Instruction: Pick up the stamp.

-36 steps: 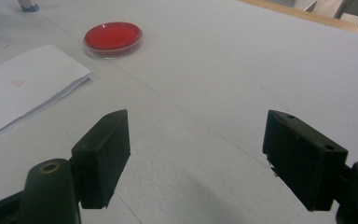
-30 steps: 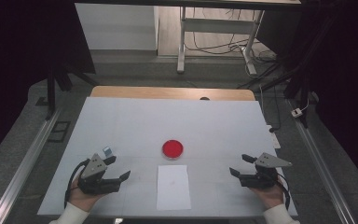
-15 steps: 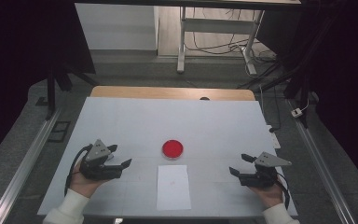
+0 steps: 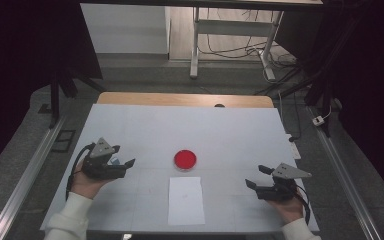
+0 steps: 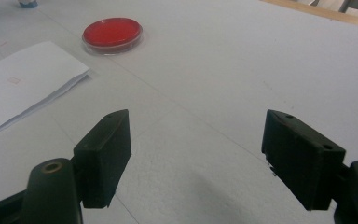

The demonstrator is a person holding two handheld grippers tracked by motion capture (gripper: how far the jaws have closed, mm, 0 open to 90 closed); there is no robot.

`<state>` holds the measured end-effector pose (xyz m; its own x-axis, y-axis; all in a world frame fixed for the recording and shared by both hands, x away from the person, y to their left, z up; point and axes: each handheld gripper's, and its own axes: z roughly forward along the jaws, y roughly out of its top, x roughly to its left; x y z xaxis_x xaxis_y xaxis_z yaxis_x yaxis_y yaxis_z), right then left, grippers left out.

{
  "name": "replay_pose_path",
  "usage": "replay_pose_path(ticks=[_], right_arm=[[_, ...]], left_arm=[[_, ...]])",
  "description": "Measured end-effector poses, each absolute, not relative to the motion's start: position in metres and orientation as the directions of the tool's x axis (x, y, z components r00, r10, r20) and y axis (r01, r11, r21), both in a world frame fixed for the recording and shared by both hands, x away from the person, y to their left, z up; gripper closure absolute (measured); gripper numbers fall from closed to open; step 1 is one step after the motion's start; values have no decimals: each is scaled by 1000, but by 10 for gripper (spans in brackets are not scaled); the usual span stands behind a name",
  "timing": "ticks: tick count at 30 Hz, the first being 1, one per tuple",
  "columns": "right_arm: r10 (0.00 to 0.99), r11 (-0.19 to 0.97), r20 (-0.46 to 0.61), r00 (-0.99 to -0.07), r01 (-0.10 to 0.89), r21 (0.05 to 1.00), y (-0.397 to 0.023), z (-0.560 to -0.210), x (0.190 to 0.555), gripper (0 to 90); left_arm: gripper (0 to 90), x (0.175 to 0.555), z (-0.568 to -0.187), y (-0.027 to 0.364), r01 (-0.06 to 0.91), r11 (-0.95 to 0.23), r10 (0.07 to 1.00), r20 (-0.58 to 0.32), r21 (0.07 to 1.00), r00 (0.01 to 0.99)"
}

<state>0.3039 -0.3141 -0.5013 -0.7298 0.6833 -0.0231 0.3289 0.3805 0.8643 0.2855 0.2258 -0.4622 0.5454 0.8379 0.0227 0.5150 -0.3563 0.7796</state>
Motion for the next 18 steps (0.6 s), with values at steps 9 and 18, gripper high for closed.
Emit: replay_pose_path(ticks=[9,18], right_arm=[[684,377,-24,-729,326,867,-316,-501,301,244],[684,382,-24,-729,330,863,-317,-502,301,246]], left_arm=[[291,294,-476,242,563,-345,860,13,751,510],[328,301,-494,252,595,-370,854,9,714,520]])
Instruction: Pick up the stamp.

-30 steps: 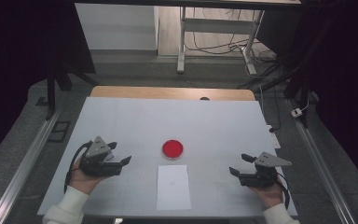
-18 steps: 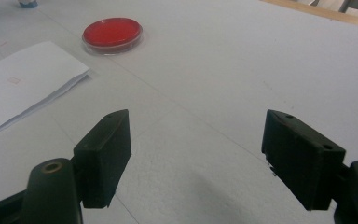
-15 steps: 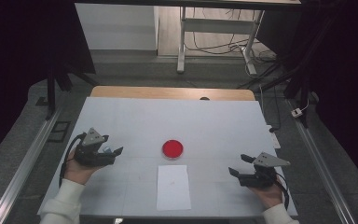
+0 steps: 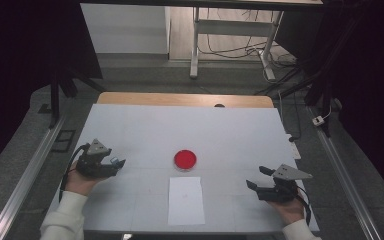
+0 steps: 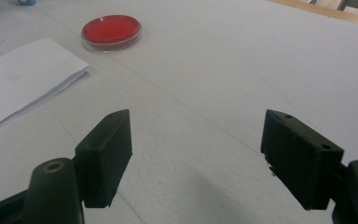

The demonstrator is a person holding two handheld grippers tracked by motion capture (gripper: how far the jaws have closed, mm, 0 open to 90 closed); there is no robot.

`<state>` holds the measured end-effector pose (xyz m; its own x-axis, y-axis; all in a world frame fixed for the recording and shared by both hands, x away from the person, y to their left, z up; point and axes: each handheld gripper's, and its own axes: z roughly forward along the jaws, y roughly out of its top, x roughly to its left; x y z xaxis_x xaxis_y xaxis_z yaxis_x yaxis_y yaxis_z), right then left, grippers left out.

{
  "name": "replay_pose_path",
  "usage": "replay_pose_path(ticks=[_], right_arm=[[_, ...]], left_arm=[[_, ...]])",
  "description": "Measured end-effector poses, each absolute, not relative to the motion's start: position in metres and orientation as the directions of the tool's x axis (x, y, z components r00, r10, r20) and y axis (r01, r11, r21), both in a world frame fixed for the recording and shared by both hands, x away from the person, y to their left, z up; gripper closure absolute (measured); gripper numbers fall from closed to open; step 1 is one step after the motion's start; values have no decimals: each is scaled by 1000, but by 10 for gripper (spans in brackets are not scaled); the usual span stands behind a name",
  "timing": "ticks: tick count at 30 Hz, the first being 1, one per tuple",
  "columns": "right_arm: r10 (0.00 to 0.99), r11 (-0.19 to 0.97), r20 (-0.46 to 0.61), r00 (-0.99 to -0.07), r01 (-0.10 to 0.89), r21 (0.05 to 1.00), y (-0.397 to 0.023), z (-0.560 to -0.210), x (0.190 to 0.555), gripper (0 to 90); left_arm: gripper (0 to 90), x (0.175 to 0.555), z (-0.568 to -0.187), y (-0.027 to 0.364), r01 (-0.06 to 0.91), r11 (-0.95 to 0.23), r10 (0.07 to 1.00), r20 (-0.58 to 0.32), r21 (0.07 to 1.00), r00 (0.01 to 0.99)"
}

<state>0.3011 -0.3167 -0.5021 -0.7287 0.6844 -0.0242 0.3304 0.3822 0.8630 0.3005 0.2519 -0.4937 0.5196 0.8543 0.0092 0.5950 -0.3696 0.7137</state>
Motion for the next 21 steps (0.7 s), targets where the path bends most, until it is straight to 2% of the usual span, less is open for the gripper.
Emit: replay_pose_path(ticks=[8,16,21], right_arm=[[687,386,-26,-726,334,860,-317,-503,301,251],[686,385,-24,-727,335,860,-317,-503,301,251],[687,385,-26,-726,333,861,-317,-503,300,252]], left_arm=[[392,302,-503,258,610,-368,853,-7,702,522],[538,304,-508,261,626,-380,848,-14,680,530],[666,305,-511,262,625,-379,848,-13,683,529]])
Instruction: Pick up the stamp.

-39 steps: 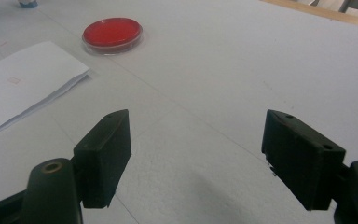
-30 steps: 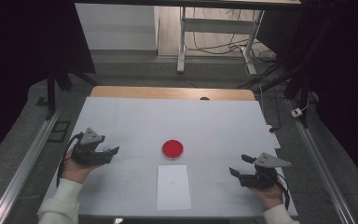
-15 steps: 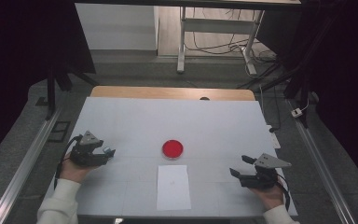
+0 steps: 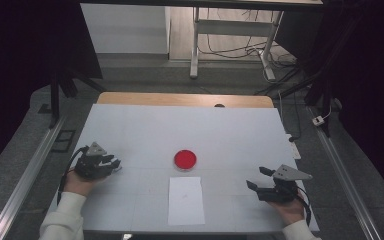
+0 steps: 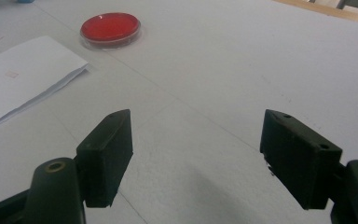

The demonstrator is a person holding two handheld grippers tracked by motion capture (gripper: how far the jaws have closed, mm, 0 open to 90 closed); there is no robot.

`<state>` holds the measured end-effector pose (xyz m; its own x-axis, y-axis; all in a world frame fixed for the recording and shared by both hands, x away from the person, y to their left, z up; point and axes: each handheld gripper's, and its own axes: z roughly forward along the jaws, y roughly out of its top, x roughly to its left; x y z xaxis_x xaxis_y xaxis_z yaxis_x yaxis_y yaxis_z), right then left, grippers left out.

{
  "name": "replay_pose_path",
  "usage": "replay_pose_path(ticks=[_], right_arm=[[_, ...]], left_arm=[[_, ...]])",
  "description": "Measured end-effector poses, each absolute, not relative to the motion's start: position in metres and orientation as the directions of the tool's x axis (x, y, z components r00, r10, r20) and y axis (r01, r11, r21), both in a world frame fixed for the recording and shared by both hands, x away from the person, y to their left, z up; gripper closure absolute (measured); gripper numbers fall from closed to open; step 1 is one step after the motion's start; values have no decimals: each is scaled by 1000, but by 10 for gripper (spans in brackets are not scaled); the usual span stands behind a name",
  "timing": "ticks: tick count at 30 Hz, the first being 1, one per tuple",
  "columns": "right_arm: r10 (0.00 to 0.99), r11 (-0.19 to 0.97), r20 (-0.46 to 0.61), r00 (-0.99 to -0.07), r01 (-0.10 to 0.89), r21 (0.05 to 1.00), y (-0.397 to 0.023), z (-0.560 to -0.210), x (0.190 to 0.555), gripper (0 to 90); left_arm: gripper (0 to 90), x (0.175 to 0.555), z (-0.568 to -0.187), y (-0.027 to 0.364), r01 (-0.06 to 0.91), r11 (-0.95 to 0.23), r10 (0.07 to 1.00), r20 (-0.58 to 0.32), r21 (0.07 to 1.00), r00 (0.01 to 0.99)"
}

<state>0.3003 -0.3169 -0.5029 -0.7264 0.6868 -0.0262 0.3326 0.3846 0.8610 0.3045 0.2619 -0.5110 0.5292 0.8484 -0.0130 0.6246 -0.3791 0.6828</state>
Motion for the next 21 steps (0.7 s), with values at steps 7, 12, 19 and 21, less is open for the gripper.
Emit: replay_pose_path(ticks=[7,12,19,21], right_arm=[[688,387,-29,-725,333,860,-317,-503,300,252],[686,387,-28,-727,332,860,-317,-503,300,253],[687,387,-29,-727,332,860,-317,-503,300,253],[688,386,-29,-726,332,861,-317,-503,300,254]], left_arm=[[750,305,-512,265,626,-375,843,-29,683,536],[752,304,-512,264,625,-378,844,-24,683,536],[753,302,-509,265,613,-365,853,-12,701,521],[753,301,-508,265,609,-355,852,-23,710,523]])
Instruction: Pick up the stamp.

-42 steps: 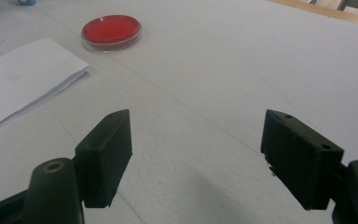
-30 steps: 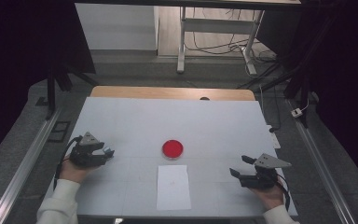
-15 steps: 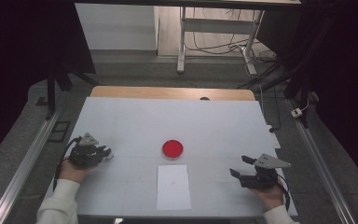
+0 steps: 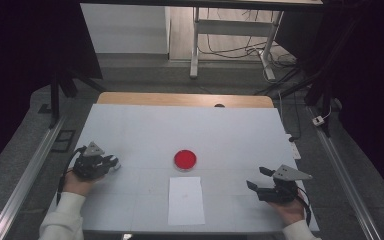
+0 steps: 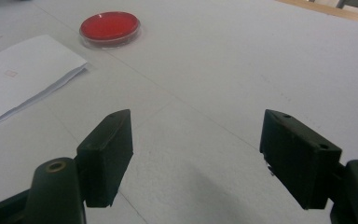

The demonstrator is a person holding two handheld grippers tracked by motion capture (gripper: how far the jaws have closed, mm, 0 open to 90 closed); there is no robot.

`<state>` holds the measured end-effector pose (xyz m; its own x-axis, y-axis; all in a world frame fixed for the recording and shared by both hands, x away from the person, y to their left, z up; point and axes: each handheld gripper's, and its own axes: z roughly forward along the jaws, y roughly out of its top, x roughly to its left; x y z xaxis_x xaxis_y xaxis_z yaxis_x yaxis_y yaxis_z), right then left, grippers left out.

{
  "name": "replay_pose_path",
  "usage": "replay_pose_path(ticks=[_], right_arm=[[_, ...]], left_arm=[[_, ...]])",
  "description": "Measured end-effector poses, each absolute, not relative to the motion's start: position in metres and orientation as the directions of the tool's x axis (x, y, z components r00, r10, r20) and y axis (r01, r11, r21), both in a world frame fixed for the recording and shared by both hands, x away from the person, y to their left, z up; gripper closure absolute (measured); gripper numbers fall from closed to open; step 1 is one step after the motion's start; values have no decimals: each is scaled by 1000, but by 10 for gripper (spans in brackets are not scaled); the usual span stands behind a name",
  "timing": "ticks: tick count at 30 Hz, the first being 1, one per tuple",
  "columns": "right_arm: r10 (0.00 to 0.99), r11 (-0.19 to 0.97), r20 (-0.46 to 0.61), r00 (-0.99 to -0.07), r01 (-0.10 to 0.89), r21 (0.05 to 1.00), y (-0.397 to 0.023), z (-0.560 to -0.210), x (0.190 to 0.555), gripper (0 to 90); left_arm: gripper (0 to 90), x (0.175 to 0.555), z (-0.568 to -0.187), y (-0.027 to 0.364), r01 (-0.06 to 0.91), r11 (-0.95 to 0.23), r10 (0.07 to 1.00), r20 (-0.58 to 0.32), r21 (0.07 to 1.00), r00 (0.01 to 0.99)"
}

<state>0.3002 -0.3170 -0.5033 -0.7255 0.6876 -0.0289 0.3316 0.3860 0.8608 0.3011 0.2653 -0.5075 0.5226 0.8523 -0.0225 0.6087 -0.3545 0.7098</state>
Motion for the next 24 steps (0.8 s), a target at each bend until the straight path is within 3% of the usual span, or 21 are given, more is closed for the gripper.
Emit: replay_pose_path(ticks=[24], right_arm=[[689,361,-13,-724,329,873,-317,-504,306,264]], left_arm=[[752,289,-484,264,520,-207,816,-147,829,560]])
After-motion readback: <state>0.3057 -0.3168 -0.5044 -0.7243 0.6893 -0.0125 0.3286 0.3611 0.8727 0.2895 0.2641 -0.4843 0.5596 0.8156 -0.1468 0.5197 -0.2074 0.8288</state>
